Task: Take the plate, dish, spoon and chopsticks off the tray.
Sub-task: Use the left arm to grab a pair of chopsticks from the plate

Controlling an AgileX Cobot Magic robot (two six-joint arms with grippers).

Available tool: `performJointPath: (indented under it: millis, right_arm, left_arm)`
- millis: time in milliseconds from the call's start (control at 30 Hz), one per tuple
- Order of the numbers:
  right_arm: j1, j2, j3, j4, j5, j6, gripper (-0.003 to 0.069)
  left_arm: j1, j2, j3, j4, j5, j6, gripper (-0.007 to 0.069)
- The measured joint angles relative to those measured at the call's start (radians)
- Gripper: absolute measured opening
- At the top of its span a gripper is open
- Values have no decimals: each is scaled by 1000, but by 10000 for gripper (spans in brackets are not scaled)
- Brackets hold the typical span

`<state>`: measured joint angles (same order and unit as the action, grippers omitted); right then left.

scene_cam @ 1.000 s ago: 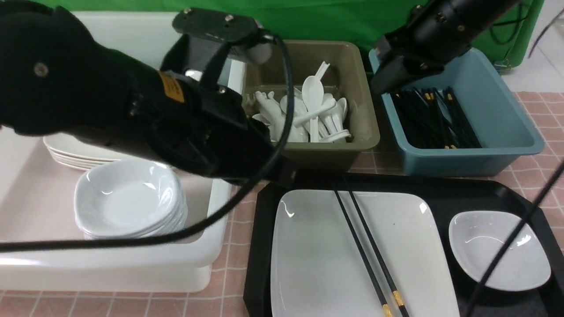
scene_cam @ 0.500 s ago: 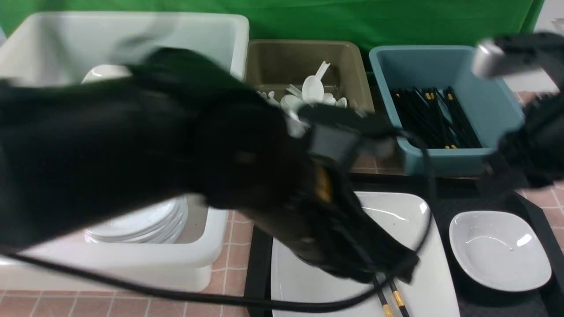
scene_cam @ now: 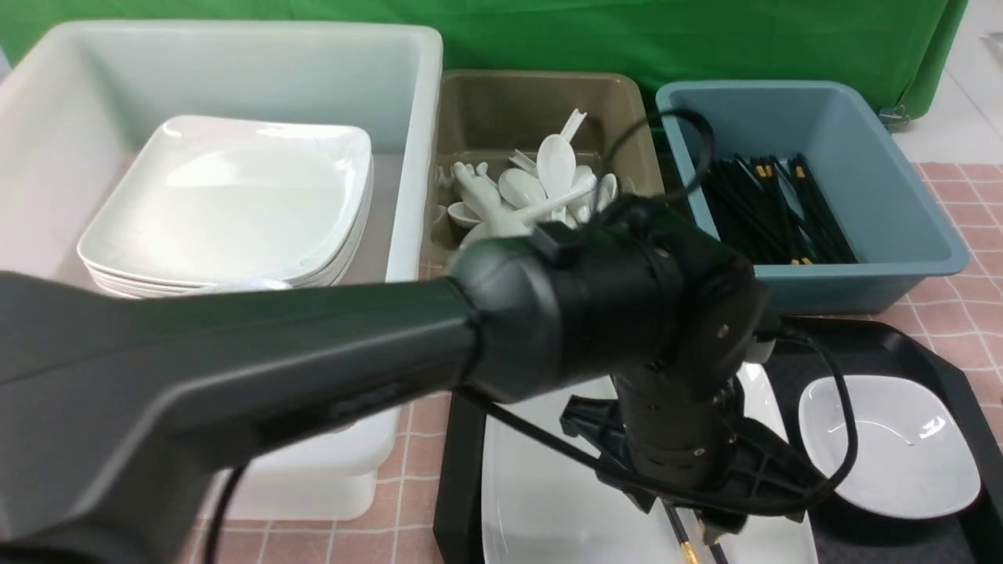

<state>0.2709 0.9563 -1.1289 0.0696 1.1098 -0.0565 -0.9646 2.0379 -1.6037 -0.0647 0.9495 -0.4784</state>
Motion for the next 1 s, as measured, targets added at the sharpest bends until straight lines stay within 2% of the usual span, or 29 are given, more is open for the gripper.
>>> performJointPath:
  millis: [167, 333, 500, 700, 833, 933, 1000]
  right_arm:
    - [0, -70, 0, 0, 5, 1, 221]
    - [0, -100, 0, 0, 6, -1, 227]
    - [0, -102, 0, -1, 6, -3, 235]
    - [0, -102, 0, -2, 10, -15, 237]
    - [0, -103, 0, -2, 16, -18, 239]
    - [0, -103, 0, -2, 17, -34, 239]
    - [0, -103, 0, -2, 17, -37, 239]
  left_arm:
    - [0, 59, -7, -10, -84, -6, 619]
    - [0, 92, -7, -12, -90, -50, 643]
    - [0, 103, -17, -11, -90, -78, 603]
    - [0, 149, -94, -3, 1, -80, 459]
    - [0, 165, -132, 4, 63, -80, 298]
    - [0, 168, -152, 15, 118, -80, 139]
    - [0, 169, -159, 21, 133, -78, 82]
